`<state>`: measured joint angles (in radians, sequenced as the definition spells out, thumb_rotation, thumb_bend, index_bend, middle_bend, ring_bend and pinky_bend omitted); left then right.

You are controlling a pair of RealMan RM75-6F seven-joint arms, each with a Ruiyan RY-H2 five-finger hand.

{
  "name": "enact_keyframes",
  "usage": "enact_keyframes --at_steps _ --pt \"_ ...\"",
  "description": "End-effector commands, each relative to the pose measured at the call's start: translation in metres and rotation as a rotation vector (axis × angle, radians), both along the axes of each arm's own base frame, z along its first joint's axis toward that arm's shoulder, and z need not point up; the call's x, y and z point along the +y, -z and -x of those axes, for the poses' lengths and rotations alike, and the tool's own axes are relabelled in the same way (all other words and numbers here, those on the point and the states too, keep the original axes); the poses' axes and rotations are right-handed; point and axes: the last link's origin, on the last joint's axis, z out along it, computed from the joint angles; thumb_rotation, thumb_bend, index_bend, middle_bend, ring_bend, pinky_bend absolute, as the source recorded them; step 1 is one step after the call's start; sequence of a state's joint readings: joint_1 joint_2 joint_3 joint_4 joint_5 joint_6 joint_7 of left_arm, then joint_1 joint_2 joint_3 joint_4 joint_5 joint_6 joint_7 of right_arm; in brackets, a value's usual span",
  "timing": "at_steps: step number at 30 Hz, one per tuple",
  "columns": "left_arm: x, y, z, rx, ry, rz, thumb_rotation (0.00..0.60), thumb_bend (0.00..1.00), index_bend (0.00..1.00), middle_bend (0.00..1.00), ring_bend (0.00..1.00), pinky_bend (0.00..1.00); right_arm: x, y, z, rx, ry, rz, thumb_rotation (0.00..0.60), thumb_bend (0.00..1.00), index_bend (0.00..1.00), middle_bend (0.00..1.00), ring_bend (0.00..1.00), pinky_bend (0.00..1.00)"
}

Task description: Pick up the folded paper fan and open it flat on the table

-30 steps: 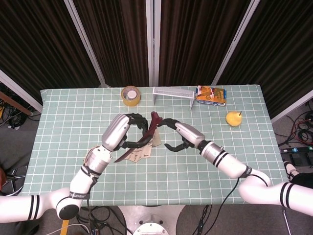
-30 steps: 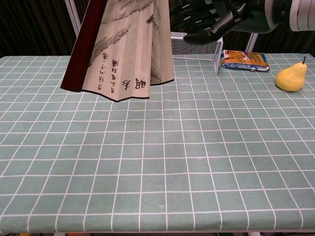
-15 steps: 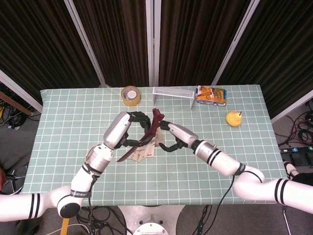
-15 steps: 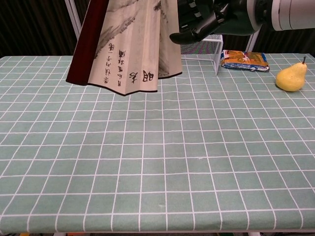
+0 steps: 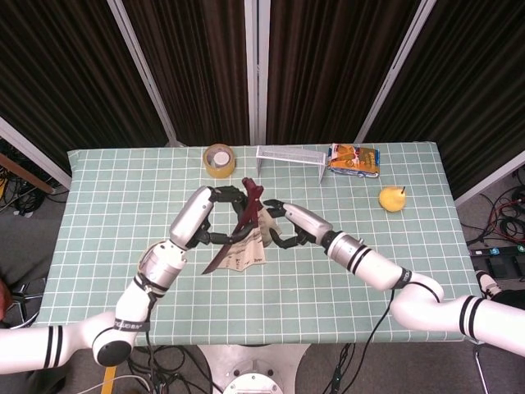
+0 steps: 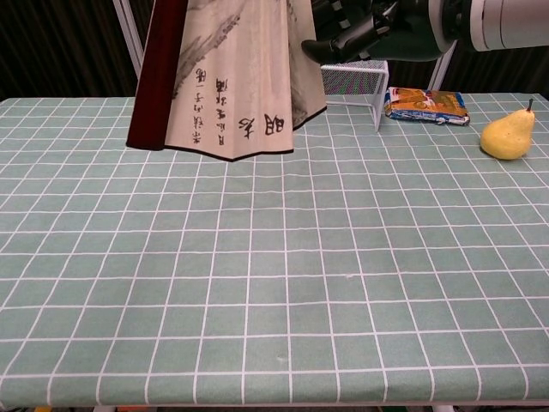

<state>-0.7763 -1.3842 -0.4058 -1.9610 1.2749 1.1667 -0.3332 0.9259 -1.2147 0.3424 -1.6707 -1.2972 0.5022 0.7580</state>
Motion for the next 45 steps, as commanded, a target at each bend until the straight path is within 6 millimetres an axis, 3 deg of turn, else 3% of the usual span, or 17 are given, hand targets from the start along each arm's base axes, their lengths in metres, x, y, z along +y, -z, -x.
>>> enact_keyframes --at_steps 1,17,34,45 --pt "0.0 0.0 0.002 0.018 0.006 -0.002 0.6 0.35 0.68 0.65 0.54 0.56 -0.002 -0.002 0.003 0.025 -0.029 0.037 0.6 0.59 0.66 0.33 0.03 0.0" --pt "0.007 0.006 0.039 0.341 -0.003 -0.118 0.6 0.35 0.68 0.65 0.54 0.56 0.0 -0.035 0.015 0.092 -0.141 0.306 0.6 0.59 0.67 0.33 0.03 0.0" --pt "0.008 0.013 0.058 0.683 0.028 -0.268 0.6 0.35 0.68 0.65 0.54 0.56 0.001 -0.057 0.019 0.113 -0.188 0.488 0.6 0.59 0.67 0.32 0.03 0.0" --pt "0.004 0.04 0.078 0.932 0.049 -0.493 0.6 0.35 0.68 0.64 0.54 0.56 0.007 -0.059 0.038 0.193 -0.249 0.633 0.6 0.59 0.68 0.31 0.03 0.0"
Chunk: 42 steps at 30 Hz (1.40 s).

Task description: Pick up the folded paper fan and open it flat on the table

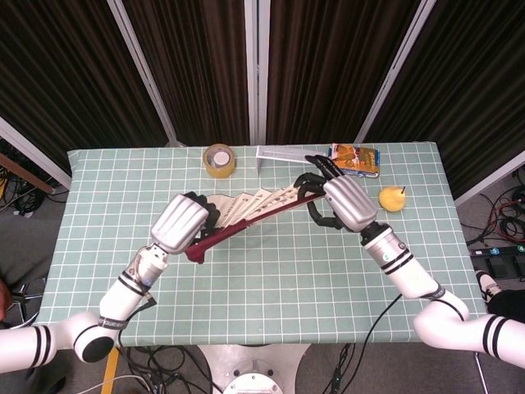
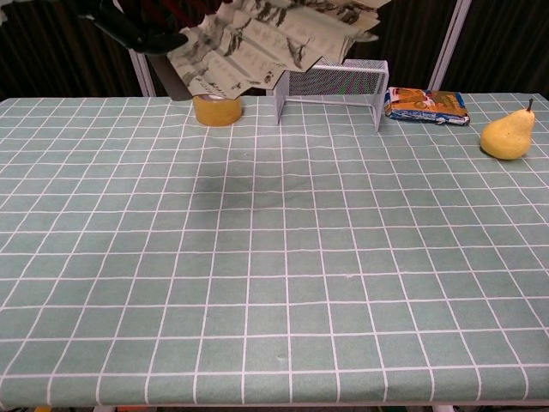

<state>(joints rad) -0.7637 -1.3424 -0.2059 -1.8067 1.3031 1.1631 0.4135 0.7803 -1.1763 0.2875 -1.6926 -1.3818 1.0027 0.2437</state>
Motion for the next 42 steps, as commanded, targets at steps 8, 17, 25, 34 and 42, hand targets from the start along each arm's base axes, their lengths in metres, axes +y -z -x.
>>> enact_keyframes --at_steps 8,17,25,34,42 --pt "-0.007 0.042 0.025 0.192 0.054 -0.141 0.6 0.35 0.68 0.64 0.54 0.58 0.004 0.008 0.028 0.043 -0.027 0.1 0.6 0.59 0.67 0.31 0.03 0.0" --pt "-0.011 0.075 0.049 0.35 0.098 -0.191 0.6 0.35 0.68 0.64 0.54 0.58 0.004 0.024 0.06 0.039 -0.02 0.155 0.6 0.59 0.67 0.3 0.03 0.0" --pt "-0.016 0.091 0.061 0.435 0.134 -0.188 0.6 0.35 0.63 0.62 0.54 0.58 0.007 0.045 0.084 0.048 -0.013 0.158 0.6 0.59 0.66 0.3 0.03 0.0" --pt "-0.024 0.103 0.065 0.578 0.152 -0.139 0.6 0.35 0.54 0.56 0.53 0.57 0.01 0.063 0.108 0.033 0.034 0.164 0.6 0.59 0.65 0.29 0.03 0.0" --pt "-0.037 0.103 0.064 0.653 0.15 -0.124 0.6 0.22 0.37 0.5 0.5 0.56 0.016 0.071 0.124 0.01 0.065 0.165 0.6 0.59 0.64 0.28 0.03 0.0"
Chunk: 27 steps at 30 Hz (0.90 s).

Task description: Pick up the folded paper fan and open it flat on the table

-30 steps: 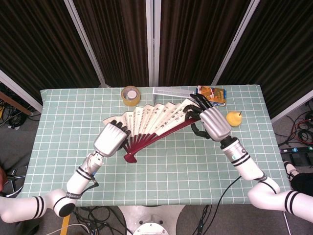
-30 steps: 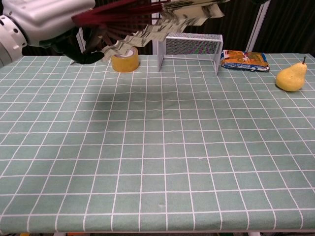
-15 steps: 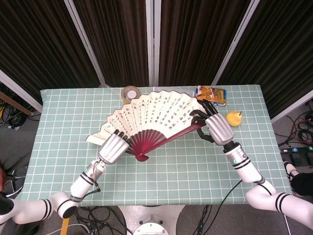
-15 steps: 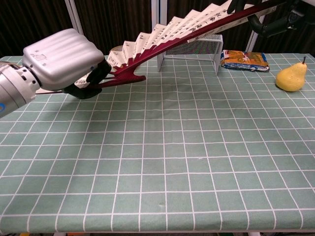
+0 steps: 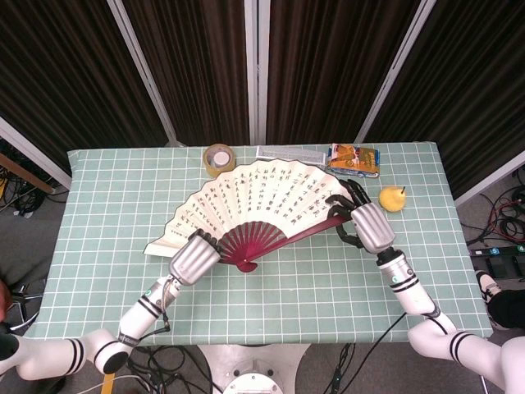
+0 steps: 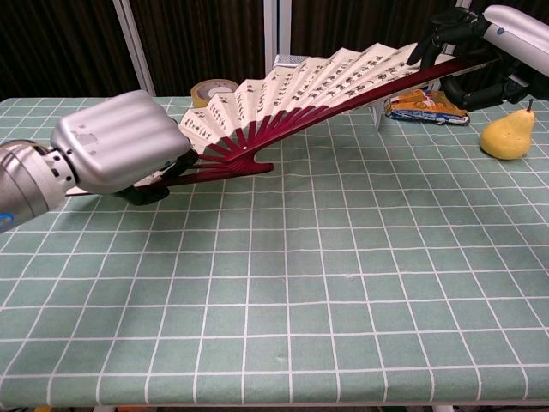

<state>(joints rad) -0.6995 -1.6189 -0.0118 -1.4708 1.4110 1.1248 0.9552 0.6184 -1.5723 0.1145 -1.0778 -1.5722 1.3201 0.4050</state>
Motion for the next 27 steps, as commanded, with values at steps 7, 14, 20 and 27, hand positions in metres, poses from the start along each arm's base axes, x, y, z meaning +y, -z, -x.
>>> enact_keyframes --at_steps 7,14,20,27 --pt "-0.011 -0.001 -0.004 0.023 -0.053 0.029 0.6 0.07 0.25 0.42 0.42 0.54 0.008 0.007 0.014 -0.029 0.036 -0.001 0.6 0.59 0.63 0.28 0.02 0.0" --pt "-0.013 -0.01 0.002 0.036 -0.131 0.051 0.6 0.03 0.2 0.37 0.36 0.52 0.022 0.013 0.028 0.008 0.051 0.0 0.6 0.59 0.6 0.27 0.01 0.0" --pt "-0.016 -0.021 0.001 -0.001 -0.187 0.083 0.6 0.0 0.17 0.33 0.29 0.46 0.034 0.019 0.042 0.015 0.081 -0.009 0.6 0.59 0.56 0.25 0.0 0.0" --pt "-0.01 -0.032 -0.002 -0.073 -0.25 0.111 0.6 0.0 0.16 0.3 0.22 0.39 0.04 0.023 0.053 0.023 0.115 -0.014 0.6 0.59 0.51 0.23 0.0 0.0"
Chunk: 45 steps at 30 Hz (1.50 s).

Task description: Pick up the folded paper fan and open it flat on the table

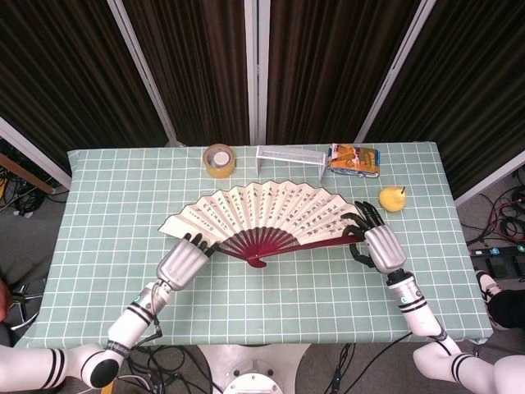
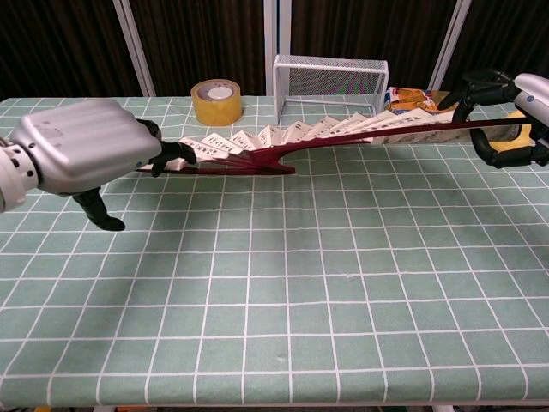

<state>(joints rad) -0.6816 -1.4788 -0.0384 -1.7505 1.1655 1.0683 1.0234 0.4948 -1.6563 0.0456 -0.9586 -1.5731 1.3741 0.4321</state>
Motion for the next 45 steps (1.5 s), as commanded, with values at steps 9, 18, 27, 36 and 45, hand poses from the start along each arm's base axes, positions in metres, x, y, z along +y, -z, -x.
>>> enact_keyframes --at_steps 9,18,27,36,45 --pt "0.006 -0.017 0.0 -0.043 -0.097 0.045 0.6 0.0 0.16 0.29 0.2 0.36 0.011 0.007 0.021 0.07 0.063 -0.038 0.6 0.58 0.45 0.19 0.0 0.0" --pt "0.004 -0.023 -0.001 -0.087 -0.131 0.074 0.6 0.0 0.16 0.29 0.17 0.34 0.017 0.007 0.027 0.075 0.109 -0.061 0.6 0.53 0.3 0.12 0.0 0.0" --pt "0.005 -0.022 -0.004 -0.128 -0.148 0.1 0.6 0.0 0.11 0.17 0.08 0.28 0.021 0.002 0.035 0.137 0.143 -0.075 0.6 0.42 0.09 0.04 0.0 0.0" --pt "0.022 -0.051 0.016 -0.377 -0.313 0.036 0.6 0.0 0.11 0.17 0.08 0.28 0.028 -0.023 0.042 0.291 0.241 -0.126 0.6 0.0 0.0 0.0 0.0 0.0" --pt "0.025 -0.1 0.083 -0.586 -0.465 -0.174 0.6 0.0 0.12 0.18 0.08 0.28 0.032 -0.071 0.034 0.305 0.25 -0.106 0.6 0.0 0.0 0.0 0.0 0.0"
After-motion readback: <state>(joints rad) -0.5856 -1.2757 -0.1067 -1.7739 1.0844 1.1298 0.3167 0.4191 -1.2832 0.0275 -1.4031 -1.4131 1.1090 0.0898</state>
